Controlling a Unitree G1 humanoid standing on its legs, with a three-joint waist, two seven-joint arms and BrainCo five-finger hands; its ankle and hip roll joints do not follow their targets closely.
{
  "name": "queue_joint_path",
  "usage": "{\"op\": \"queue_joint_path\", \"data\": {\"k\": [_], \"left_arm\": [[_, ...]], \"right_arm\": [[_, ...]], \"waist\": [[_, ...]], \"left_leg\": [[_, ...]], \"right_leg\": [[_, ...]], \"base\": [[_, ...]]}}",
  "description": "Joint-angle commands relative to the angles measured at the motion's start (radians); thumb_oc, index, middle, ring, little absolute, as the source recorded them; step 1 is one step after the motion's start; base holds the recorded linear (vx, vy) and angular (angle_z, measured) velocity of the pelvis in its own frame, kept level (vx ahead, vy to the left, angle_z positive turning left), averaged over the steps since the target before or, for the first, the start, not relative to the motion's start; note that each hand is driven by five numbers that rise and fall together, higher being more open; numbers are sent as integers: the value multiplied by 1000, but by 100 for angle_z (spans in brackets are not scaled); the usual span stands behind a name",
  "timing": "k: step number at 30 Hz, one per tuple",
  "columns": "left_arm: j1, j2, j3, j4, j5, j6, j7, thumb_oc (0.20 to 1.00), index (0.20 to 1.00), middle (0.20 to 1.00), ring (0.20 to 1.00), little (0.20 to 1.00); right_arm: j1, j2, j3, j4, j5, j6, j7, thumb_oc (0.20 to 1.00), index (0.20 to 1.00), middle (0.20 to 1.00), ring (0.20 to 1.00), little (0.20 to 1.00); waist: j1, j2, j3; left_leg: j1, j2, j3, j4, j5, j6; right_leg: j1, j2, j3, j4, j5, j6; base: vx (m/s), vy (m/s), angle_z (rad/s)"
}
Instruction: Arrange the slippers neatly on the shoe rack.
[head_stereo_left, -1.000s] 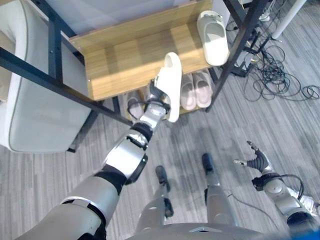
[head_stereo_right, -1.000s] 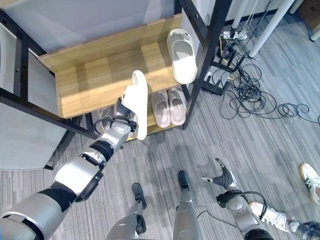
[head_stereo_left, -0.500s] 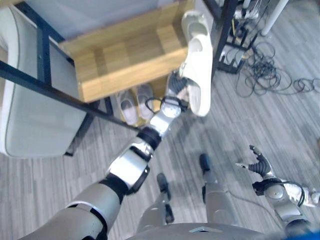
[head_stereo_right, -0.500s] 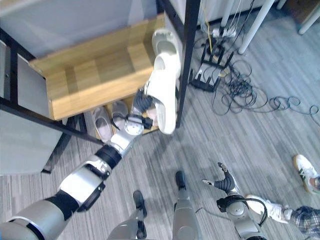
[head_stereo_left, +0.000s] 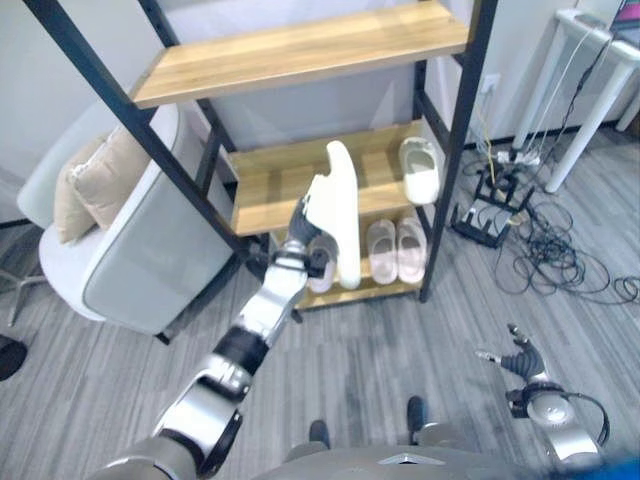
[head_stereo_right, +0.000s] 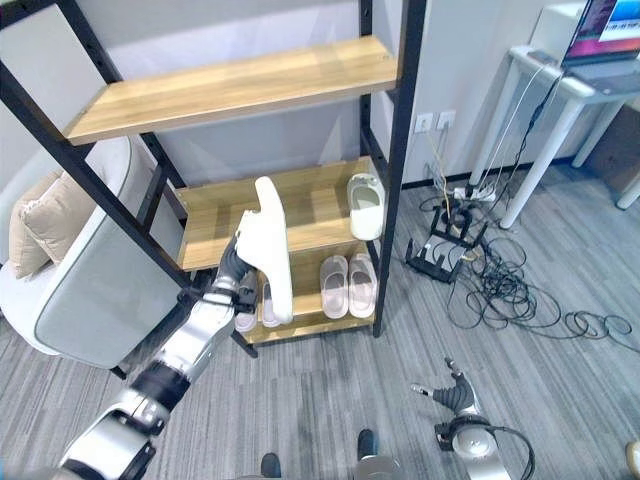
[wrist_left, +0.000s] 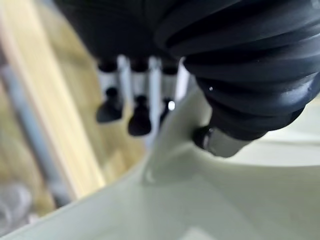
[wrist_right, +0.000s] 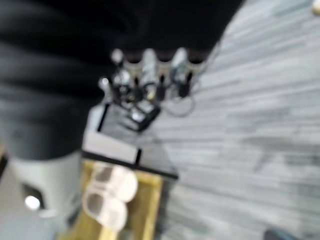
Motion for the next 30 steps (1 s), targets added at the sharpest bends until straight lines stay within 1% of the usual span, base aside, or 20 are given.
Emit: {"op": "queue_joint_path", "data": {"k": [1, 2, 3, 4, 5, 7, 8, 9, 11, 14, 18, 19, 20, 21, 22, 24, 26, 27, 28, 30], "left_arm": [[-42, 13, -3, -71, -38, -49, -58, 200, 200, 200, 200, 200], [-10, 23, -5, -100, -39, -44, -74, 200, 200, 200, 200, 200], [9, 27, -4, -117, -42, -44, -80, 200, 200, 200, 200, 200], [39, 35, 37, -111, -22, -58, -87, 200, 200, 200, 200, 200], [74, 47, 24, -137, -8, -48, -116, 200, 200, 200, 200, 200], [141, 66, 30, -181, 1, -40, -116, 200, 200, 200, 200, 200], [178, 64, 46, -197, 1, -41, -125, 200, 200, 200, 200, 200], [190, 55, 40, -182, -5, -36, -136, 200, 200, 200, 200, 200], [206, 46, 28, -147, 9, -30, -137, 200, 200, 200, 200, 200], [247, 46, 25, -126, 6, -32, -137, 200, 200, 200, 200, 200], [286, 43, 11, -121, -17, -25, -152, 200, 200, 200, 200, 200], [288, 45, 2, -119, -8, -21, -154, 200, 200, 200, 200, 200], [289, 49, 10, -118, 3, -25, -150, 200, 200, 200, 200, 200], [273, 43, 5, -103, 7, -28, -150, 200, 200, 200, 200, 200], [260, 33, -17, -83, 15, -11, -167, 200, 200, 200, 200, 200], [273, 45, -11, -102, 13, -12, -184, 200, 200, 200, 200, 200], [292, 55, -10, -114, 10, -13, -201, 200, 200, 200, 200, 200], [289, 59, -20, -111, 9, -11, -205, 200, 200, 200, 200, 200], [291, 47, -28, -101, 21, -5, -217, 200, 200, 200, 200, 200], [284, 40, -24, -72, 40, -2, -209, 200, 200, 200, 200, 200]], "right_arm": [[35, -10, -14, -40, 33, -21, -16, 1000, 1000, 1000, 1000, 1000], [40, -10, -11, -54, 30, -20, -16, 1000, 1000, 1000, 1000, 1000], [41, -10, -10, -58, 28, -18, -16, 1000, 1000, 1000, 1000, 1000], [123, -55, -49, 14, 60, -61, 51, 1000, 1000, 1000, 1000, 1000], [82, -66, -45, 2, 64, -46, 37, 1000, 1000, 1000, 1000, 1000], [78, -50, -42, -34, 78, -45, 37, 1000, 1000, 1000, 1000, 1000], [69, -41, -20, -39, 67, -40, 44, 1000, 1000, 1000, 1000, 1000], [66, -32, -14, -42, 58, -38, 45, 1000, 1000, 1000, 1000, 1000], [58, -20, -4, -58, 52, -38, 48, 1000, 1000, 1000, 1000, 1000], [74, 2, 1, -93, 73, -48, 65, 1000, 1000, 1000, 1000, 1000], [65, 20, 24, -83, 74, -38, 79, 1000, 1000, 1000, 1000, 1000], [59, 24, 32, -83, 69, -34, 83, 1000, 1000, 1000, 1000, 1000], [77, 13, 13, -74, 101, -42, 118, 1000, 1000, 1000, 1000, 1000], [55, -9, 1, 11, 130, -55, 127, 1000, 1000, 1000, 1000, 1000], [-28, -14, -16, 129, 154, -53, 105, 1000, 1000, 1000, 1000, 1000], [-41, -3, -22, 152, 154, -51, 103, 1000, 1000, 1000, 1000, 1000], [-49, -8, -26, 166, 148, -49, 105, 1000, 1000, 1000, 1000, 1000], [-46, -12, -30, 176, 148, -50, 97, 1000, 1000, 1000, 1000, 1000], [-43, -6, -29, 199, 148, -46, 92, 1000, 1000, 1000, 1000, 1000], [-29, -7, -29, 181, 142, -44, 98, 1000, 1000, 1000, 1000, 1000]], "waist": [[2, -55, 14], [9, -59, 21], [17, -62, 22], [12, -71, 27], [33, -67, 29], [67, -65, 41], [83, -58, 37], [83, -56, 30], [73, -69, 12], [57, -74, -18], [51, -82, -31], [44, -79, -30], [36, -79, -25], [27, -81, -16], [26, -69, -4], [36, -54, -8], [35, -48, -8], [32, -61, -9], [38, -73, -15], [37, -80, -33]], "left_leg": [[-160, 3, -38, 255, 241, -24], [-170, -19, -34, 275, 209, 4], [-188, -55, -46, 285, 173, 17], [-229, -143, -64, 235, 77, 35], [-254, -185, -84, 197, 79, 39], [-319, -231, -124, 147, 130, 21], [-278, -226, -143, 74, 130, 33], [-253, -223, -161, 42, 131, 46], [-232, -236, -178, 34, 132, 51], [-191, -232, -164, 12, 117, 69], [-120, -231, -125, 10, 61, 104], [-100, -230, -115, 12, 48, 113], [-87, -229, -109, 13, 40, 118], [-69, -232, -101, 14, 25, 125], [-43, -231, -98, 9, 10, 134], [-25, -221, -102, -14, 4, 132], [-13, -208, -105, -30, -5, 125], [-21, -221, -109, -18, -20, 122], [-31, -225, -106, 8, -28, 113], [-24, -212, -108, 8, -27, 101]], "right_leg": [[160, -29, -13, -25, -141, 64], [162, -29, -9, -25, -144, 61], [162, -31, -2, -26, -146, 61], [150, -30, 23, -27, -139, 71], [150, -22, 31, -28, -137, 72], [159, -5, 51, -12, -144, 65], [151, 14, 79, 17, -164, 61], [157, 26, 88, 19, -172, 61], [169, 18, 96, 18, -178, 68], [165, 9, 116, 30, -171, 80], [155, -8, 144, 122, -177, 102], [140, -13, 151, 171, -167, 116], [116, -17, 165, 230, -151, 130], [87, -24, 180, 307, -135, 157], [47, -48, 179, 359, -99, 181], [29, -88, 154, 294, -106, 173], [-5, -123, 137, 203, -74, 168], [24, -130, 134, 99, -67, 168], [49, -124, 134, 49, -62, 170], [72, -111, 129, 20, -56, 164]], "base": [[-34, -257, -2], [-10, -51, 5], [-2, -76, 26], [46, -46, -4], [83, -30, -25], [116, 1, -54], [145, 9, -92], [170, 26, -109], [162, 65, -56], [131, 108, -34], [96, 127, -31], [58, 122, -62], [38, 116, -44], [19, 95, -36], [24, 63, -27], [42, -18, -8], [46, -89, -8], [66, -139, -15], [66, -137, -11], [98, -161, 36]]}}
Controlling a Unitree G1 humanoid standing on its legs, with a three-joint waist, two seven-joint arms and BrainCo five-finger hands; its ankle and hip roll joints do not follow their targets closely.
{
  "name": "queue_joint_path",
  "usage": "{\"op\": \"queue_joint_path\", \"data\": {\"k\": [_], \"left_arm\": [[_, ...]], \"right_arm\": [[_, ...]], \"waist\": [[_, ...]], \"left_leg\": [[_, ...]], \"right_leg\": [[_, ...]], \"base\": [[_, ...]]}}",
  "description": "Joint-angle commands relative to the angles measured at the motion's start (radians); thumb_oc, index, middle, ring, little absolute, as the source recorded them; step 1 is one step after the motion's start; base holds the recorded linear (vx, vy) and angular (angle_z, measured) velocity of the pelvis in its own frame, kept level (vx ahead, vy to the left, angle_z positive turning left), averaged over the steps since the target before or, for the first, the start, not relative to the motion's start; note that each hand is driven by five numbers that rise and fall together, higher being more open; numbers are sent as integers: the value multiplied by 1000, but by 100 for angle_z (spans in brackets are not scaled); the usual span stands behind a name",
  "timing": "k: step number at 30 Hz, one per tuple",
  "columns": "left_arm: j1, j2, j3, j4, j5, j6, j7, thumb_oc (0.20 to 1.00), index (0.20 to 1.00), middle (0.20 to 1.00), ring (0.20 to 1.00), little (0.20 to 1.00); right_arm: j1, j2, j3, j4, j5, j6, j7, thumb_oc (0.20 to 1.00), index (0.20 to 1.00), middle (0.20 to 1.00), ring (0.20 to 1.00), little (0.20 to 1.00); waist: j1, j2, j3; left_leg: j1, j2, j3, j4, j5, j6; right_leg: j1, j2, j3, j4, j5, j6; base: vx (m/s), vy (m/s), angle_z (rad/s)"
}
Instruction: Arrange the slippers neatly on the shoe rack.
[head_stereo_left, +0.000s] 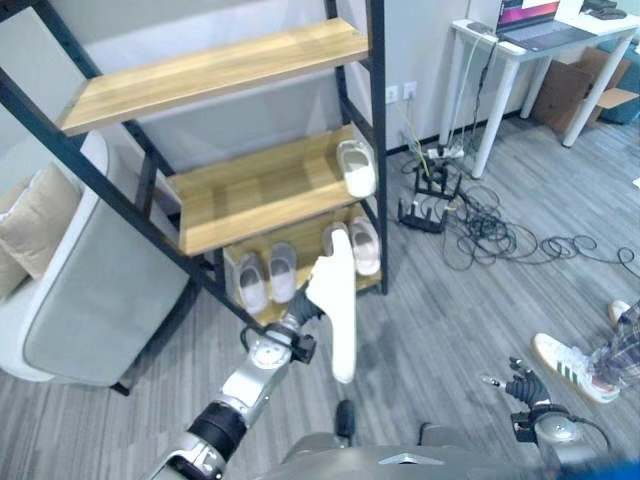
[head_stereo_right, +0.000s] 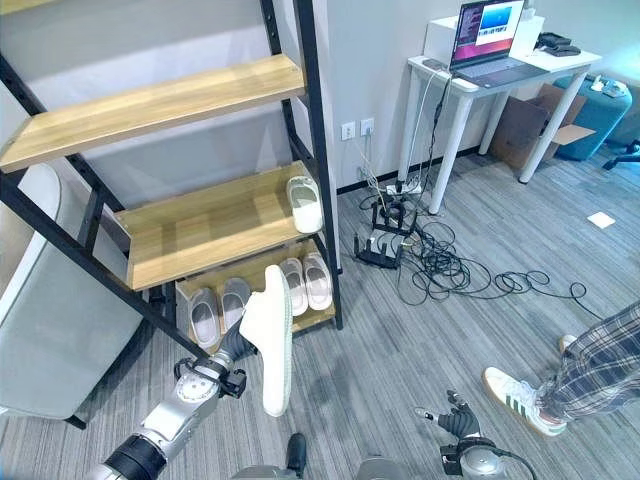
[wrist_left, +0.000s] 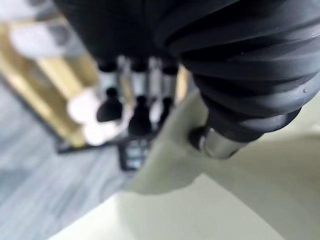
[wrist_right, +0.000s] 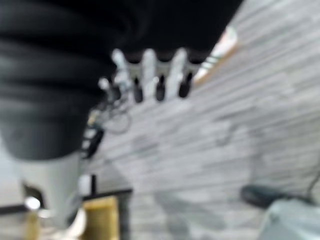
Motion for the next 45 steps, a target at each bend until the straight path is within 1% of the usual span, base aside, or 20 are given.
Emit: {"op": "queue_joint_path", "data": {"k": [1, 8, 9, 12, 14, 15, 19, 23, 25, 26, 27, 28, 30, 32, 33, 35, 39, 41, 42, 45], "left_arm": [[131, -52, 138, 122, 49, -19, 20, 200, 200, 200, 200, 200], [78, -43, 107, 99, 36, -23, 17, 200, 200, 200, 200, 200], [60, -35, 99, 67, 35, -28, 19, 200, 200, 200, 200, 200], [48, -29, 95, 56, 53, -30, 19, 200, 200, 200, 200, 200], [42, -23, 103, 48, 78, -27, 21, 200, 200, 200, 200, 200], [36, -3, 120, 34, 142, -25, 39, 200, 200, 200, 200, 200], [-14, 45, 171, -19, 200, -34, 60, 200, 200, 200, 200, 200], [-58, 75, 184, -36, 238, -33, 66, 200, 200, 200, 200, 200], [-68, 92, 194, -50, 252, -28, 76, 200, 200, 200, 200, 200], [-77, 99, 201, -52, 263, -27, 85, 200, 200, 200, 200, 200], [-78, 106, 209, -79, 278, -22, 84, 200, 200, 200, 200, 200], [-79, 110, 215, -88, 289, -20, 85, 200, 200, 200, 200, 200], [-85, 109, 224, -96, 308, -25, 91, 200, 200, 200, 200, 200], [-79, 111, 231, -111, 318, -29, 84, 200, 200, 200, 200, 200], [-78, 111, 231, -112, 318, -29, 83, 200, 200, 200, 200, 200], [-66, 99, 232, -118, 316, -39, 76, 200, 200, 200, 200, 200], [-60, 85, 226, -145, 312, -45, 71, 200, 200, 200, 200, 200], [-63, 80, 221, -142, 309, -46, 73, 200, 200, 200, 200, 200], [-65, 67, 215, -133, 301, -47, 79, 200, 200, 200, 200, 200], [-70, 53, 198, -128, 274, -49, 79, 200, 200, 200, 200, 200]], "right_arm": [[-11, 73, -81, -103, 340, -44, 34, 1000, 1000, 1000, 1000, 1000], [-17, 74, -115, -124, 375, -63, -5, 1000, 1000, 1000, 1000, 1000], [-12, 62, -129, -165, 377, -71, -11, 1000, 1000, 1000, 1000, 1000], [-7, 52, -141, -200, 377, -72, -22, 1000, 1000, 1000, 1000, 1000], [2, 44, -146, -219, 382, -70, -14, 1000, 1000, 1000, 1000, 1000], [-4, 34, -126, -225, 374, -74, -9, 1000, 1000, 1000, 1000, 1000], [-46, 42, -74, -232, 320, -52, 11, 1000, 1000, 1000, 1000, 1000], [-63, 56, -51, -223, 290, -44, 36, 1000, 1000, 1000, 1000, 1000], [-61, 63, -44, -229, 284, -33, 52, 1000, 1000, 1000, 1000, 1000], [-57, 66, -37, -235, 277, -35, 58, 1000, 1000, 1000, 1000, 1000], [-37, 79, -40, -250, 264, -32, 64, 1000, 1000, 1000, 1000, 1000], [-25, 84, -44, -256, 265, -32, 68, 1000, 1000, 1000, 1000, 1000], [-3, 89, -57, -254, 274, -35, 73, 1000, 1000, 1000, 1000, 1000], [2, 87, -61, -250, 268, -36, 71, 1000, 1000, 1000, 1000, 1000], [3, 88, -61, -251, 268, -36, 71, 1000, 1000, 1000, 1000, 1000], [-1, 87, -69, -201, 262, -40, 71, 1000, 1000, 1000, 1000, 1000], [25, 79, -81, -196, 256, -38, 68, 1000, 1000, 1000, 1000, 1000], [30, 84, -77, -186, 259, -39, 68, 1000, 1000, 1000, 1000, 1000], [27, 82, -73, -163, 259, -44, 70, 1000, 1000, 1000, 1000, 1000], [18, 66, -59, -151, 267, -60, 57, 1000, 1000, 1000, 1000, 1000]], "waist": [[-33, -24, -51], [-42, -31, -20], [-41, -46, 11], [-44, -57, 19], [-33, -55, 12], [-9, -64, 8], [35, -76, -15], [45, -94, -31], [31, -88, -19], [25, -80, -11], [6, -54, 5], [-6, -50, 13], [-31, -51, 28], [-42, -59, 36], [-45, -58, 39], [-53, -63, 37], [-61, -78, 29], [-63, -84, 22], [-67, -80, 11], [-59, -91, 5]], "left_leg": [[59, 0, 29, 7, -42, -23], [22, -1, 20, 103, -58, -36], [-50, -18, 48, 219, -62, -47], [-114, 1, 110, 288, -66, -43], [-143, 21, 153, 229, -51, -31], [-208, 22, 142, 155, 1, -38], [-220, 21, 125, 105, 57, -43], [-194, -5, 150, 142, 11, -5], [-144, -12, 166, 150, -23, 21], [-112, -12, 179, 146, -41, 33], [-46, -4, 179, 129, -65, 51], [-21, -9, 173, 121, -75, 55], [25, -27, 158, 113, -99, 54], [59, -36, 151, 116, -129, 47], [63, -34, 148, 117, -132, 46], [108, -33, 128, 111, -168, 30], [158, -29, 102, 116, -209, 11], [164, -26, 93, 122, -213, 3], [169, 1, 86, 139, -195, -19], [120, 29, 69, 276, -145, -46]], "right_leg": [[50, 36, 48, -83, 26, 10], [59, 35, 43, -62, -3, -2], [69, 22, 32, -60, -6, -9], [88, 9, 11, -67, -17, -9], [116, 7, -2, -89, -20, -3], [154, 3, -2, -114, -21, 4], [211, -17, 27, -115, -23, 34], [167, -62, 28, 51, 58, 80], [94, -91, 27, 216, 179, 110], [60, -101, 18, 292, 216, 109], [-33, -105, -18, 406, 223, 87], [-75, -96, -29, 422, 206, 77], [-139, -67, -63, 361, 144, 63], [-140, -74, -103, 238, 106, 62], [-132, -73, -106, 233, 105, 62], [-152, -75, -89, 44, 109, 72], [-144, -65, -47, -54, 157, 86], [-126, -59, -40, -59, 154, 79], [-106, -39, -34, -54, 152, 70], [-63, -10, -52, -60, 124, 39]], "base": [[90, -140, 28], [3, -55, -6], [-19, -36, 28], [43, 11, 44], [292, 105, 56], [399, 164, 67], [441, 279, 38], [259, 212, -50], [232, 205, -25], [414, 337, -6], [423, 311, -5], [412, 255, -12], [330, 76, -5], [276, -31, 14], [329, -111, 38], [319, -128, 40], [291, -176, 43], [195, -191, 51], [260, -306, 44], [134, -218, 11]]}}
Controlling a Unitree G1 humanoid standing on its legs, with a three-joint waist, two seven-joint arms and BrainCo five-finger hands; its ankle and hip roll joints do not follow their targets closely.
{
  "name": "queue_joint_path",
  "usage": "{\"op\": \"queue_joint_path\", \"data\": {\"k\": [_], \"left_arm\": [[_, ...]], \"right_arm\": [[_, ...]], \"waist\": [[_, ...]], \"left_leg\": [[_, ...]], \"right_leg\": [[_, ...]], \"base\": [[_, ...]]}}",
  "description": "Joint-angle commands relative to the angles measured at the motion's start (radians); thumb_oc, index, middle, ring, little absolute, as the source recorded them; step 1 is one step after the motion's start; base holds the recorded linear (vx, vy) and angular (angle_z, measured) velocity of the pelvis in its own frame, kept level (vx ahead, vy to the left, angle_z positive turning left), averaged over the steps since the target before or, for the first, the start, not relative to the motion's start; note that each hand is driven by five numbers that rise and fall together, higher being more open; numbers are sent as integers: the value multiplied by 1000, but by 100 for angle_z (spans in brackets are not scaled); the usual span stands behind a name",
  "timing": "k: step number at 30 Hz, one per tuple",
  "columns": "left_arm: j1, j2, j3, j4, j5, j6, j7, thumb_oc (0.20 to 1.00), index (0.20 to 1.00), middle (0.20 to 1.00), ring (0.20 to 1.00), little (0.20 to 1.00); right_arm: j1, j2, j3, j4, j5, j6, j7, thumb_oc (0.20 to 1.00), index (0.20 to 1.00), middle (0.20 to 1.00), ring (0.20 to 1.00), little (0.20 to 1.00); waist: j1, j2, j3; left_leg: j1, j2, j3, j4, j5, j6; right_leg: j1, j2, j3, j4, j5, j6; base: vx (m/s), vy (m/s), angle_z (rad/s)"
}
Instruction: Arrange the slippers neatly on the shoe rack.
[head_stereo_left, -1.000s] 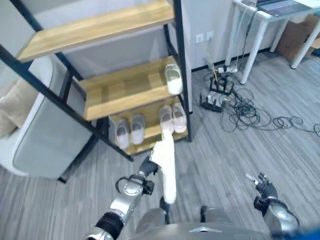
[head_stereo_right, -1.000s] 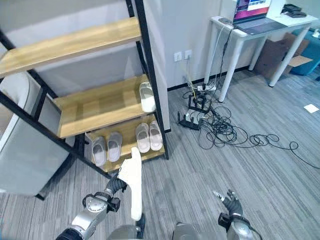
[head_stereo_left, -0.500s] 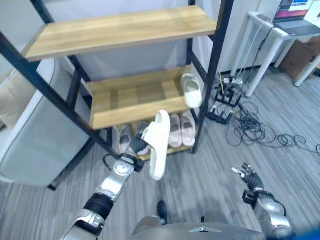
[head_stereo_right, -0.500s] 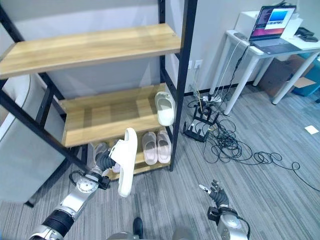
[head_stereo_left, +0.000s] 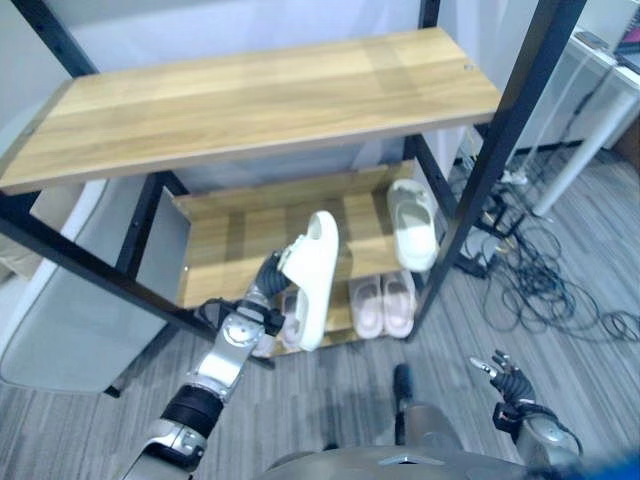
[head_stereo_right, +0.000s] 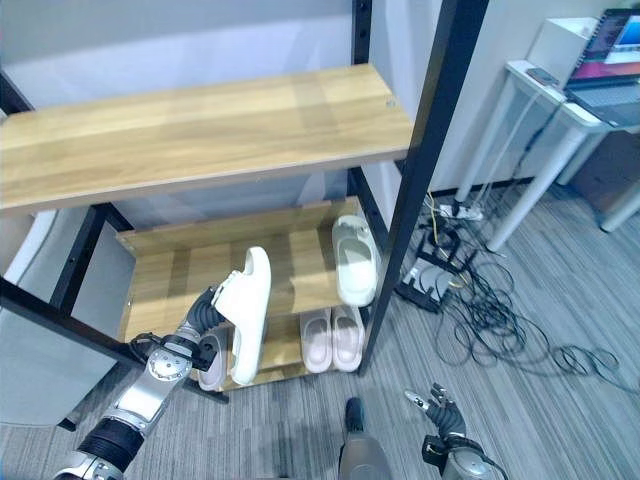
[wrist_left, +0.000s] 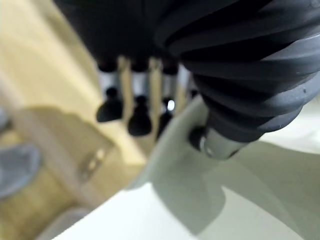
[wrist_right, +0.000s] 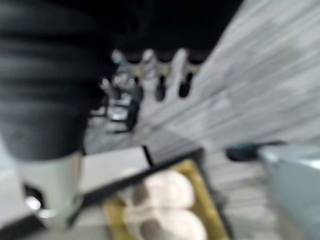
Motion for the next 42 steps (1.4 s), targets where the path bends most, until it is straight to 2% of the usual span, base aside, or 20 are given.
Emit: {"op": "queue_joint_path", "data": {"k": [1, 2, 3, 6, 9, 15, 16, 21, 23, 27, 28, 30, 31, 33, 38, 42], "left_arm": [[-28, 29, 7, -80, -22, -78, 21, 200, 200, 200, 200, 200], [-39, 13, -6, -68, -44, -69, 27, 200, 200, 200, 200, 200], [-42, 3, -14, -60, -46, -65, 27, 200, 200, 200, 200, 200], [-30, 0, -15, -62, -46, -68, 25, 200, 200, 200, 200, 200], [14, -4, -8, -22, -13, -69, 25, 200, 200, 200, 200, 200], [5, -8, 15, 123, 37, -36, 77, 200, 200, 200, 200, 200], [-82, 8, 38, 237, 77, -9, 136, 200, 200, 200, 200, 200], [-222, 59, 50, 358, 128, 1, 177, 200, 200, 200, 200, 200], [-308, 105, 41, 429, 169, 8, 193, 200, 200, 200, 200, 200], [-398, 134, 10, 533, 196, 18, 200, 200, 200, 200, 200, 200], [-489, 145, -39, 642, 226, 32, 203, 200, 200, 200, 200, 200], [-590, 145, -110, 745, 285, 49, 204, 200, 200, 200, 200, 200], [-660, 126, -152, 844, 324, 60, 202, 200, 200, 200, 200, 200], [-689, 104, -173, 898, 348, 68, 196, 200, 200, 200, 200, 200], [-671, 68, -169, 890, 356, 74, 205, 200, 200, 200, 200, 200], [-595, 33, -129, 851, 311, 73, 205, 200, 200, 200, 200, 200]], "right_arm": [[26, -27, 23, -39, 1, -60, -13, 1000, 1000, 1000, 1000, 1000], [15, -34, 38, -28, 5, -57, -23, 1000, 1000, 1000, 1000, 1000], [10, -34, 44, -26, 4, -56, -26, 1000, 1000, 1000, 1000, 1000], [11, -33, 53, -38, 6, -58, -18, 1000, 1000, 1000, 1000, 1000], [32, -35, 74, -57, -33, -48, -3, 1000, 1000, 1000, 1000, 1000], [60, -27, 90, -79, -72, -21, 16, 1000, 1000, 1000, 1000, 1000], [63, -36, 95, -91, -99, -9, 20, 1000, 1000, 1000, 1000, 1000], [72, -67, 83, -116, -119, -14, 27, 1000, 1000, 1000, 1000, 1000], [77, -83, 74, -127, -125, -22, 29, 1000, 1000, 1000, 1000, 1000], [76, -96, 79, -133, -132, -31, 33, 1000, 1000, 1000, 1000, 1000], [60, -104, 94, -128, -130, -35, 32, 1000, 1000, 1000, 1000, 1000], [46, -113, 113, -130, -130, -43, 29, 1000, 1000, 1000, 1000, 1000], [38, -121, 119, -137, -129, -55, 25, 1000, 1000, 1000, 1000, 1000], [36, -127, 125, -142, -130, -63, 20, 1000, 1000, 1000, 1000, 1000], [48, -121, 125, -157, -123, -74, 13, 1000, 1000, 1000, 1000, 1000], [55, -107, 112, -148, -124, -69, 1, 1000, 1000, 1000, 1000, 1000]], "waist": [[-18, -47, -35], [-3, -58, -28], [6, -67, -27], [23, -79, -21], [27, -58, -42], [8, -38, -81], [-7, -30, -95], [-26, -20, -111], [-36, -11, -118], [-43, -6, -120], [-52, -4, -118], [-61, -2, -110], [-70, 1, -105], [-75, 3, -104], [-73, 6, -100], [-63, 5, -99]], "left_leg": [[-157, 37, -16, 170, 6, -33], [-215, 36, -34, 207, 15, -26], [-250, 17, -49, 183, -6, -17], [-296, -14, -57, 139, 10, -13], [-255, -9, -50, 2, 48, -8], [-160, -1, -13, -91, 63, 3], [-134, -1, 7, -121, 69, 4], [-122, -1, 25, -145, 77, 4], [-118, 1, 35, -145, 66, 2], [-124, 3, 40, -145, 67, 0], [-139, 5, 43, -145, 75, -4], [-163, 5, 43, -145, 81, -7], [-187, 5, 46, -145, 84, -10], [-197, 5, 47, -145, 84, -10], [-203, 8, 51, -145, 83, -9], [-189, 7, 50, -145, 79, -7]], "right_leg": [[10, -9, 22, 91, -132, 69], [36, -8, 15, 82, -155, 55], [48, -11, 12, 69, -160, 54], [72, -9, 16, 49, -153, 54], [99, 9, 41, 27, -160, 53], [133, 12, 66, -4, -159, 54], [140, 9, 79, -11, -155, 60], [132, 8, 98, -29, -139, 68], [136, 11, 102, -47, -135, 75], [132, 11, 104, -61, -127, 81], [122, 11, 100, -65, -120, 86], [101, 9, 95, -71, -113, 92], [77, 10, 88, -74, -109, 96], [65, 12, 87, -74, -110, 98], [62, 12, 82, -74, -117, 101], [81, 10, 76, -74, -124, 97]], "base": [[62, -130, -8], [39, -90, -3], [58, -105, -1], [10, -14, 0], [81, 61, -6], [106, 68, -37], [100, 84, -32], [54, 41, -21], [51, 20, -12], [9, 3, -2], [-46, -14, -1], [-105, -13, 2], [-100, -5, 4], [-71, -3, -2], [-10, 0, -1], [2, -1, 1]]}}
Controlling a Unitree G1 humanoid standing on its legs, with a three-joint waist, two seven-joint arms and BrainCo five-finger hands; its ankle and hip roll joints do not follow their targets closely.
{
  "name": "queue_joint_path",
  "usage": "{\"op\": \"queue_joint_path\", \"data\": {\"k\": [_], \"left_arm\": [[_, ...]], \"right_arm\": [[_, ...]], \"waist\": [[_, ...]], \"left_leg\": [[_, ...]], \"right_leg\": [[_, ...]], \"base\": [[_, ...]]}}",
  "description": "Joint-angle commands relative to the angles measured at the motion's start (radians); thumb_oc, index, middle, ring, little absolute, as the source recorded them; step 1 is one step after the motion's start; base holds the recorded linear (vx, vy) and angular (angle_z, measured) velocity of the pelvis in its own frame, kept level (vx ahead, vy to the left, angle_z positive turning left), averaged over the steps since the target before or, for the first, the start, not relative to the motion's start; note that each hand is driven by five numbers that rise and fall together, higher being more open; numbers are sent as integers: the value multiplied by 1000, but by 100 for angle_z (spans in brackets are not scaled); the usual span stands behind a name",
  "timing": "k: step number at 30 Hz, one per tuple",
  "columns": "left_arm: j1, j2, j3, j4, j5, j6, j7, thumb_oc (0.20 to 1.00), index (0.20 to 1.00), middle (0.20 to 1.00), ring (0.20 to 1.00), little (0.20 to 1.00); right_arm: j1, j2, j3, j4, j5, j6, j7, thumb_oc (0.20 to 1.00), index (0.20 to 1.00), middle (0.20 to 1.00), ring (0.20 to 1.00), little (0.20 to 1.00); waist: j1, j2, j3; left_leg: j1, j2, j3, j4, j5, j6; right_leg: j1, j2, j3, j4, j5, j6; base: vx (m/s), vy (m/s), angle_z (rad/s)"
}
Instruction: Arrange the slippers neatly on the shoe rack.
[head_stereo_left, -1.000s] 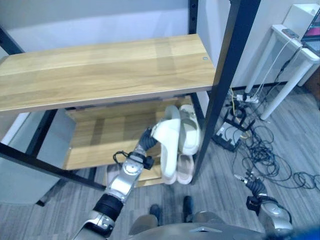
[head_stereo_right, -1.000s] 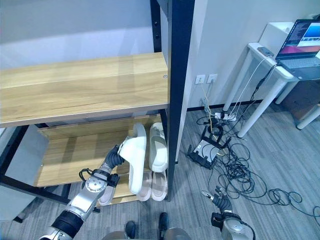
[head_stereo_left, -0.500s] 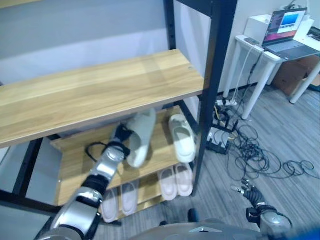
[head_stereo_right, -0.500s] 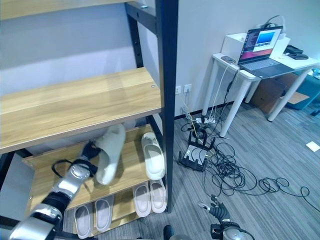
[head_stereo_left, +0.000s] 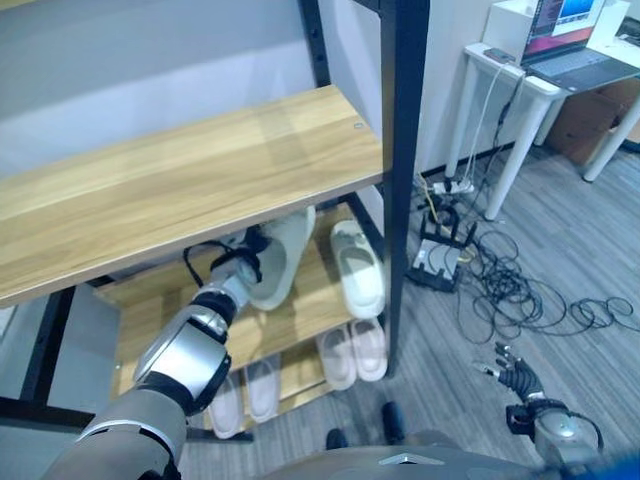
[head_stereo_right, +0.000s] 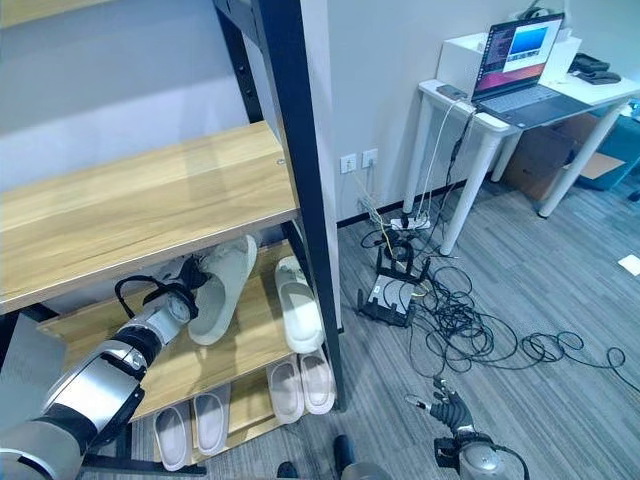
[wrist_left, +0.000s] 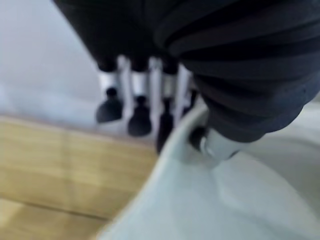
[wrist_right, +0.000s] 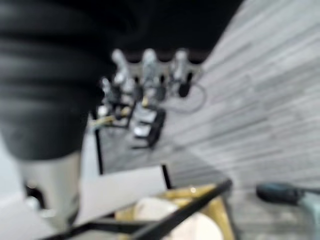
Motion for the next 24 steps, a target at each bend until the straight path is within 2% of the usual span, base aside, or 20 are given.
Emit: {"op": "queue_joint_path", "data": {"k": [1, 15, 19, 24], "left_arm": [[-5, -13, 60, -7, -19, -13, 15, 200, 200, 200, 200, 200], [278, 1, 166, -252, -34, -13, 18, 200, 200, 200, 200, 200], [300, -24, 166, -199, -54, -25, 19, 200, 200, 200, 200, 200], [239, -34, 139, -95, -78, -27, 26, 200, 200, 200, 200, 200]], "right_arm": [[-2, 0, 1, -50, -6, -46, -17, 1000, 1000, 1000, 1000, 1000], [-3, 33, -20, -12, -31, -13, -28, 1000, 1000, 1000, 1000, 1000], [-14, 36, -13, 6, -29, -9, -29, 1000, 1000, 1000, 1000, 1000], [-23, 22, 8, 17, -31, -13, -28, 1000, 1000, 1000, 1000, 1000]], "waist": [[-3, -37, 11], [40, -27, 0], [40, -25, -5], [34, -23, -8]], "left_leg": [[27, 23, -9, 10, -87, -16], [53, 16, -24, 10, -91, -8], [56, 16, -27, 10, -90, -8], [52, 19, -23, 10, -87, -11]], "right_leg": [[55, -92, -2, 9, -98, 115], [89, -92, -17, 9, -109, 103], [94, -92, -18, 9, -109, 102], [87, -90, -20, 9, -106, 103]], "base": [[0, 0, 0], [2, -2, 1], [0, 0, 0], [0, 0, 0]]}}
